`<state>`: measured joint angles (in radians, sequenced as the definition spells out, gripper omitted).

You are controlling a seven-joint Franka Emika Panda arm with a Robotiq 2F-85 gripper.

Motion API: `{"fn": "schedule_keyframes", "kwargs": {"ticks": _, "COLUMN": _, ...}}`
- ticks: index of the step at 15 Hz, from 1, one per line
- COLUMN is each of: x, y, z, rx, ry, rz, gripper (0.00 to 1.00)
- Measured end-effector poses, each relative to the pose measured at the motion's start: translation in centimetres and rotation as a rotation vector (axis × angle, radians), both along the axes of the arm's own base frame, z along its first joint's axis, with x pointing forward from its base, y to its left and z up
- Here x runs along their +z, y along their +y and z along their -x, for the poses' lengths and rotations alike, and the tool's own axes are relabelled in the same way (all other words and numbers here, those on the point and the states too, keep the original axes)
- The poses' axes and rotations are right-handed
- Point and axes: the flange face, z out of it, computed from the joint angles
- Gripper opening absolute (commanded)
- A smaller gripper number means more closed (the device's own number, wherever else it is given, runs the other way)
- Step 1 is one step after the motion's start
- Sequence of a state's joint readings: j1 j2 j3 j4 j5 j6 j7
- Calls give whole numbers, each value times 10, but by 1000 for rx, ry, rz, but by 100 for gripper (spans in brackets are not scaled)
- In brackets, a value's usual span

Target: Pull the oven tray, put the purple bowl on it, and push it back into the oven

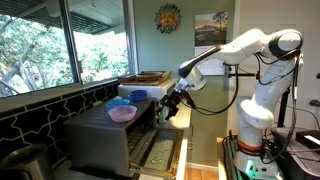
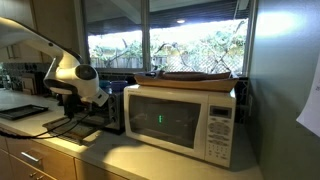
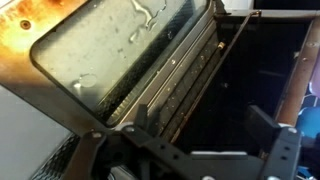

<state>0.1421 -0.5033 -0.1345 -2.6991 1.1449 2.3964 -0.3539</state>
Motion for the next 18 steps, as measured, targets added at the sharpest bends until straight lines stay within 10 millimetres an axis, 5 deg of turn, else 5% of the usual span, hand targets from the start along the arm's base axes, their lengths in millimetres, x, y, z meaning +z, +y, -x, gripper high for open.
{"fn": "schedule_keyframes", "kwargs": {"ticks": 7, "x": -41, "y": 16, "z": -9, "rx": -55, "ry": -115, "rz": -143, "gripper": 100}}
{"fn": "schedule_keyframes", "kwargs": {"ticks": 15, "x": -67, "y": 29, "z": -27, "rx": -150, "ry": -215, "rz": -232, "gripper": 100}}
{"fn": "schedule_keyframes", "kwargs": {"ticks": 18, "x": -78, "y": 32, "z": -34, "rx": -189, "ry": -224, "rz": -269, "gripper": 81}}
